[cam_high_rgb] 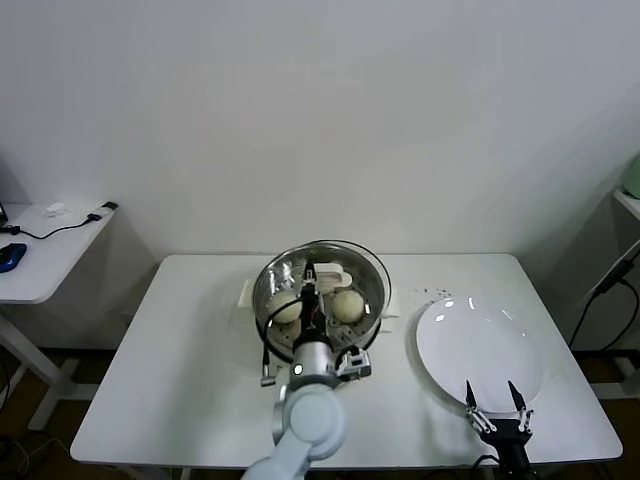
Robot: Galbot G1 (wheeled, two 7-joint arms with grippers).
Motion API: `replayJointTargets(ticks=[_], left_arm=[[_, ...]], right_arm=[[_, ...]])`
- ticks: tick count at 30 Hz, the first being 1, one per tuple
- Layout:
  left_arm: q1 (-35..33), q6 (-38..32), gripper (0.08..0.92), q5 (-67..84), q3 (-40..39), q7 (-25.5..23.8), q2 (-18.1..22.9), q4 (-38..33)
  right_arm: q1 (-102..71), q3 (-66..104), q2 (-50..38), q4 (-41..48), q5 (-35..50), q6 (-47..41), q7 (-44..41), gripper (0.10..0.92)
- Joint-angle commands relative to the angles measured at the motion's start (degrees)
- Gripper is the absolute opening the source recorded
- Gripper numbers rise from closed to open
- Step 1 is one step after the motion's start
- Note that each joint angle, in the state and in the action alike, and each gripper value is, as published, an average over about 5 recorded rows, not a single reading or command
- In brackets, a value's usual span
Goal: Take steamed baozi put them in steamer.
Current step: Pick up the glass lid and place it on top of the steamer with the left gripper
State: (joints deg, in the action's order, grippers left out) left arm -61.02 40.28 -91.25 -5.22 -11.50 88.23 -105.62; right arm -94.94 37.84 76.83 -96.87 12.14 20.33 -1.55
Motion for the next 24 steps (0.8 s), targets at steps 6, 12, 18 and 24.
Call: replayJointTargets(ticks=[6,12,18,24], left_arm=[[0.28,-0.37,0.139,-0.97,0.33,1.20,0.16,3.39],[0.04,-0.70,0.139,-0.88,1.02,2.32,-0.27,4.18],[-0.16,-0.85,0.139,-1.01,1.21,2.84,-0.12,4.29],[-0.14,-1.18,0.139,-1.38,1.17,2.85,-0.06,4.98]], right_arm=[[-0.04,0.38,-0.14,-0.01,0.01,0.45,0.06,0.823],[-0.01,0.38,0.08,-0.11,-0.08,0.68,0.13,0.823],[-0.12,0.37,0.23,-0.37,-0.25,1.18,0.00,0.823],[-0.33,0.39,0.19,-0.44,-0.51,1.50,-0.17,0.823]])
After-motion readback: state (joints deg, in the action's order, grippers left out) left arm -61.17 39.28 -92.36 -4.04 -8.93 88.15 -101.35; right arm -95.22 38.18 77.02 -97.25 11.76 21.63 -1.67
